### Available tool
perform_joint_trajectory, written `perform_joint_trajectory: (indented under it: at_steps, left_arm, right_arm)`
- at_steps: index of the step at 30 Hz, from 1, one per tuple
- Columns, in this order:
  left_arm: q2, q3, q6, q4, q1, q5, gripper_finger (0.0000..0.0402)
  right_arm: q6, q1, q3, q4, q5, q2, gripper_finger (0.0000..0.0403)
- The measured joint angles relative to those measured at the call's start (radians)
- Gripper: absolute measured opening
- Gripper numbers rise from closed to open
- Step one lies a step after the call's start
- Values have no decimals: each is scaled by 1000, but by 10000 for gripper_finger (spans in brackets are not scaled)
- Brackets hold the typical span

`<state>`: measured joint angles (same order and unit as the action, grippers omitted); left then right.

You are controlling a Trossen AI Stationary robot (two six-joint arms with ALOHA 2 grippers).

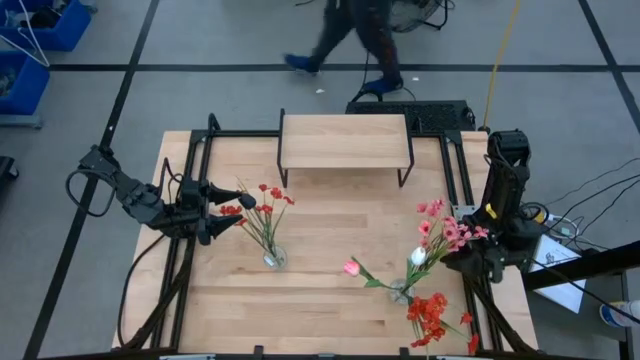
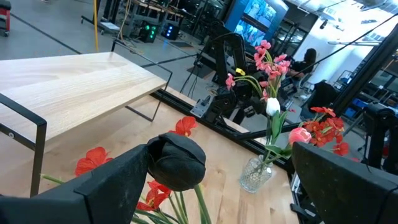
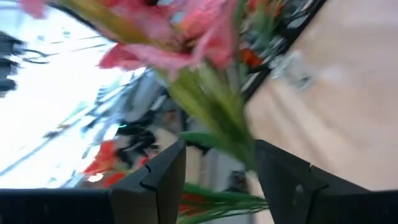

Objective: Pick and place flowers into a vace then onto a shelf
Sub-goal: Put the right transparent vase with flowers on the shelf

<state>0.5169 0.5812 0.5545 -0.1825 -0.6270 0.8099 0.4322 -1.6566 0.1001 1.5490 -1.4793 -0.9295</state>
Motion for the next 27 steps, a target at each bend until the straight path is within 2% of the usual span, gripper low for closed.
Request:
perform_joint_trajectory:
  at_steps: [5,10,13,15,19,21,22,25,27]
  left_arm:
    - [0,0,0,0,0,0,399]
    - [0,0,0,0,0,0,399]
    - [0,0,0,0,0,0,399]
    - [0,0,0,0,0,0,399]
    - [0,0,0,0,0,0,399]
    - [0,0,0,0,0,0,399]
    - [0,0,0,0,0,0,399]
    - [0,0,0,0,0,0,399]
    - [0,0,0,0,0,0,399]
  right_arm:
    - [158,-1,7,-19,224,-1,180]
    - [200,-1,55,-20,322,-1,180]
    - [86,0,116,-23,334,-2,173]
    - [-38,1,172,-24,380,-3,148]
    - [-335,33,297,-17,411,-3,43]
    - [-458,54,350,-11,423,-2,14]
    - [-497,68,373,-8,459,-2,12]
    - [-572,113,436,-17,667,-3,6]
    - [-623,141,488,-36,743,-12,2]
